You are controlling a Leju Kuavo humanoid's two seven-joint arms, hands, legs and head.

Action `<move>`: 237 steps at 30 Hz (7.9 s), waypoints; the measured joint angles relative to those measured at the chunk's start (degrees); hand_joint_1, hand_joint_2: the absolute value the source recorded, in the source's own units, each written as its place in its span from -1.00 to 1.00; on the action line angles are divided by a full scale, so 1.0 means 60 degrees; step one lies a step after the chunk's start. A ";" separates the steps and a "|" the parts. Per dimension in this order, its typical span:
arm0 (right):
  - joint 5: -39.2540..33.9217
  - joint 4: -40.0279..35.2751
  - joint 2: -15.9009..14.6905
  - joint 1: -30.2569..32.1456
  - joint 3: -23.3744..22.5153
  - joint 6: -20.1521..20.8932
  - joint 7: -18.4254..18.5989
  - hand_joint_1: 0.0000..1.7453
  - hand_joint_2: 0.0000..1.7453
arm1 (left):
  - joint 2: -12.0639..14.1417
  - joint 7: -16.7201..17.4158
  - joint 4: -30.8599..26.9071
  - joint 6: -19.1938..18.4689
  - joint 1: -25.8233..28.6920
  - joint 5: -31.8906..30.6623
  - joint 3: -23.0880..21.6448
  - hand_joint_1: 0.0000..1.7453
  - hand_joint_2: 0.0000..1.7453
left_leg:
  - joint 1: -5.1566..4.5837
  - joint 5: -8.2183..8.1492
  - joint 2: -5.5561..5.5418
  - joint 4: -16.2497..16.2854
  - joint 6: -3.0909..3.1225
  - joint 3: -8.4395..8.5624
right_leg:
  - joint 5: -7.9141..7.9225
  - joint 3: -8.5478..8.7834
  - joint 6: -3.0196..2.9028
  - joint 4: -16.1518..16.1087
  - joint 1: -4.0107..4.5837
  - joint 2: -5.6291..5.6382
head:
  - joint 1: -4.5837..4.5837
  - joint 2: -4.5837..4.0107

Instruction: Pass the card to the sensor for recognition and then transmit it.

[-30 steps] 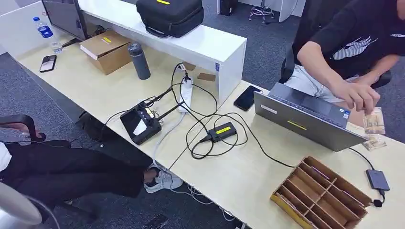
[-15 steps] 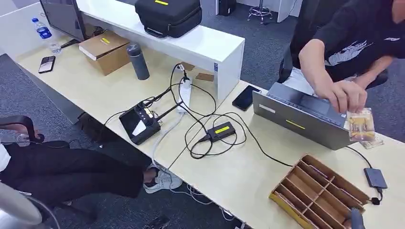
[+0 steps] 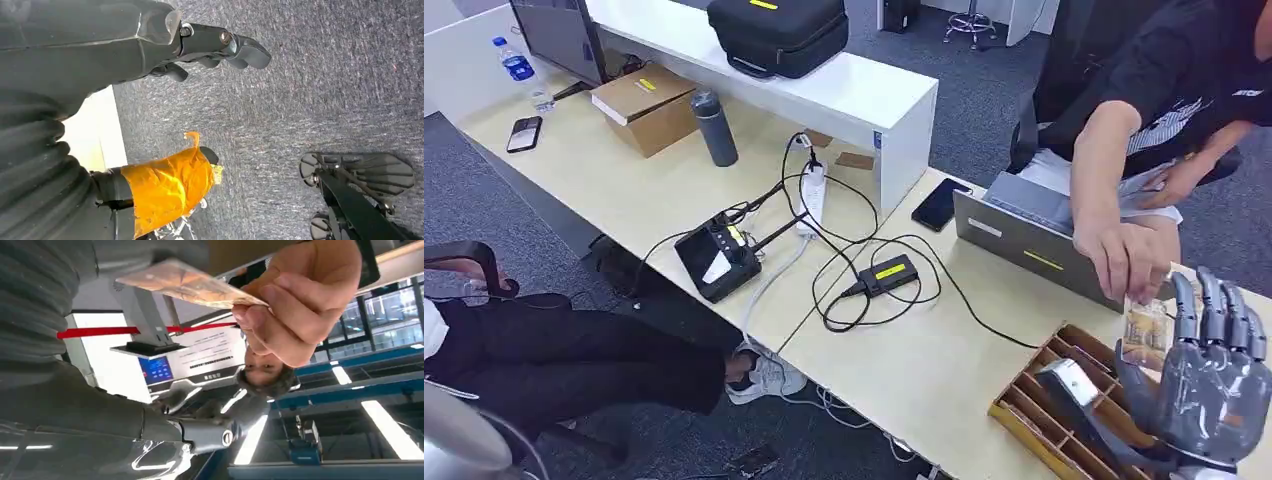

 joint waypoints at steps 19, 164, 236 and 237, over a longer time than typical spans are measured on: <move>-0.0758 -0.2040 -0.0106 0.0879 0.0583 -0.0292 -0.0620 0.98 1.00 | 0.0007 0.0062 0.0011 0.0015 0.0028 0.0087 0.0000 -1.00 1.00 | 0.0000 0.0000 0.0005 0.0000 -0.0001 -0.0015 | 0.0001 -0.0016 0.0000 0.0000 0.0000 0.0001 | 0.0003 0.0000; -0.1480 0.2546 0.1260 -0.3477 0.0171 0.4269 0.1708 1.00 1.00 | 0.0535 0.0342 0.0404 -0.0113 -0.0214 -0.0142 -0.0288 -1.00 1.00 | 0.0001 0.0041 0.0007 0.0001 -0.0027 -0.0056 | 0.0037 -0.0070 -0.0025 0.0029 0.0000 0.0003 | 0.0003 0.0000; -0.0531 -0.3278 -0.0740 0.4163 -0.0022 0.1351 -0.0197 -1.00 1.00 | 0.0088 0.0434 0.0433 0.0200 0.0023 0.0885 0.0266 -1.00 1.00 | 0.0000 0.0009 0.0009 0.0002 -0.0002 -0.0075 | 0.0015 -0.0081 -0.0003 0.0014 -0.0002 -0.0004 | 0.0003 0.0000; -0.0243 -0.3198 -0.0758 0.4131 0.0058 0.1285 -0.0117 -1.00 1.00 | 0.0087 0.0434 0.0433 0.0200 0.0025 0.0885 0.0270 -1.00 1.00 | 0.0000 0.0009 0.0009 0.0002 -0.0002 -0.0075 | 0.0015 -0.0081 -0.0003 0.0014 -0.0002 -0.0004 | 0.0003 0.0000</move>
